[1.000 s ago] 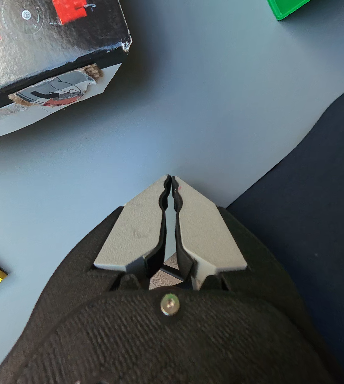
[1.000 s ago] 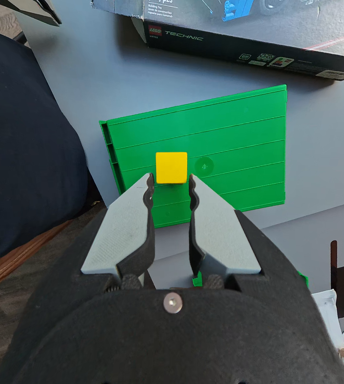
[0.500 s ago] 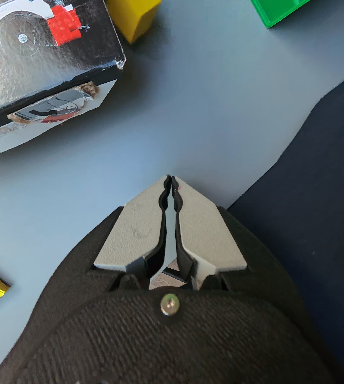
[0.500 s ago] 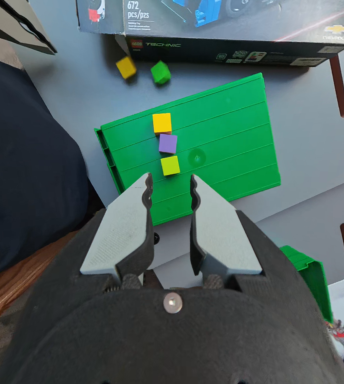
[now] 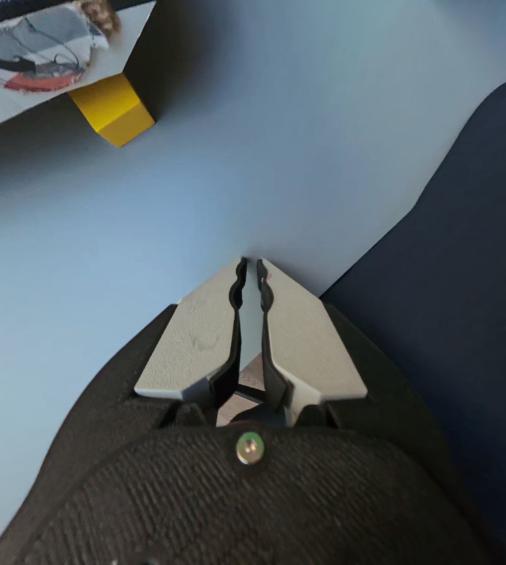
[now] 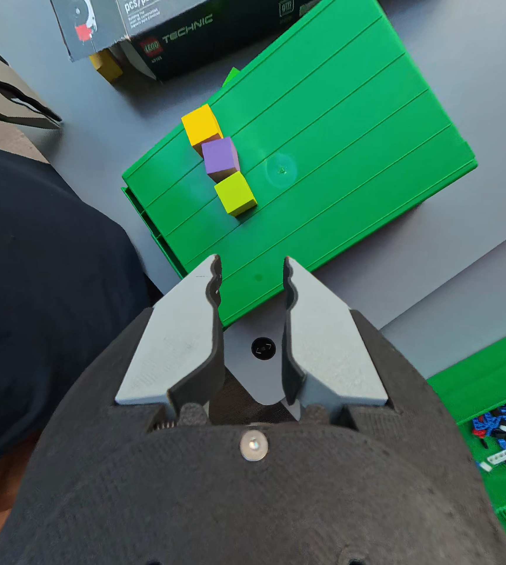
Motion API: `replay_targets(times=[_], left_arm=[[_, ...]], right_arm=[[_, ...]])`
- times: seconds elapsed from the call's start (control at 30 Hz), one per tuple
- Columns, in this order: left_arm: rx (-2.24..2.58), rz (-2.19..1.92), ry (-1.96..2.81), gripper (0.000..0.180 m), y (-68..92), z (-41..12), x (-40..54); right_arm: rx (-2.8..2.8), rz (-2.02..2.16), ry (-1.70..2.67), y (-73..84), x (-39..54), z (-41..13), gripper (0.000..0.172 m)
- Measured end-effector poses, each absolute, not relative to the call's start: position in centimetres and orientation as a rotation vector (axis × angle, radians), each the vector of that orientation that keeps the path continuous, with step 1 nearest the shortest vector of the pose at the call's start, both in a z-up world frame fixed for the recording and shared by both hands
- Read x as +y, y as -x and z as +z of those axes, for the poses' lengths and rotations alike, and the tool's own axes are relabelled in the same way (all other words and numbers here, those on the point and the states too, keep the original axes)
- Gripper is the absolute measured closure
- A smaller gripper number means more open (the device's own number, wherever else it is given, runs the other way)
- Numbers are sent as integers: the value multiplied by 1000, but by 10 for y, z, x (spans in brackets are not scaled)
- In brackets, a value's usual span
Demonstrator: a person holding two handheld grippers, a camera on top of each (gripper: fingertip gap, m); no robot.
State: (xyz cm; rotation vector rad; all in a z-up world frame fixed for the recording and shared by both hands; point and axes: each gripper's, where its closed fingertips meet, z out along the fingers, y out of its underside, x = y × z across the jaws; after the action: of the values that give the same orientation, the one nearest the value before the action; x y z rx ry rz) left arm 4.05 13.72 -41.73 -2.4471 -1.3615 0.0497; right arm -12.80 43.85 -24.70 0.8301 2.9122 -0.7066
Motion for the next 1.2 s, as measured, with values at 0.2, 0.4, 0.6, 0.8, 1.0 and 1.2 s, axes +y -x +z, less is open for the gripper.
replay_targets(times=[0.2,0.4,0.6,0.8,1.0,1.2], left_arm=[[-1380,17,2413,166,-39,-415,136],[-1379,15,2394,163,-36,-412,136],[-1400,2,2387,161,-44,-415,128],[-1435,15,2344,157,-44,-416,115],[-1443,91,2272,132,-10,-416,108],[-1474,171,2156,112,34,-416,118]], right_arm=[[2858,-664,-832,119,426,-273,130],[2899,-629,-788,124,403,-293,120],[2938,-551,-719,134,379,-307,126],[2942,-625,-815,141,377,-295,126],[2950,-774,-992,133,385,-276,127],[2973,-776,-1125,109,404,-264,127]])
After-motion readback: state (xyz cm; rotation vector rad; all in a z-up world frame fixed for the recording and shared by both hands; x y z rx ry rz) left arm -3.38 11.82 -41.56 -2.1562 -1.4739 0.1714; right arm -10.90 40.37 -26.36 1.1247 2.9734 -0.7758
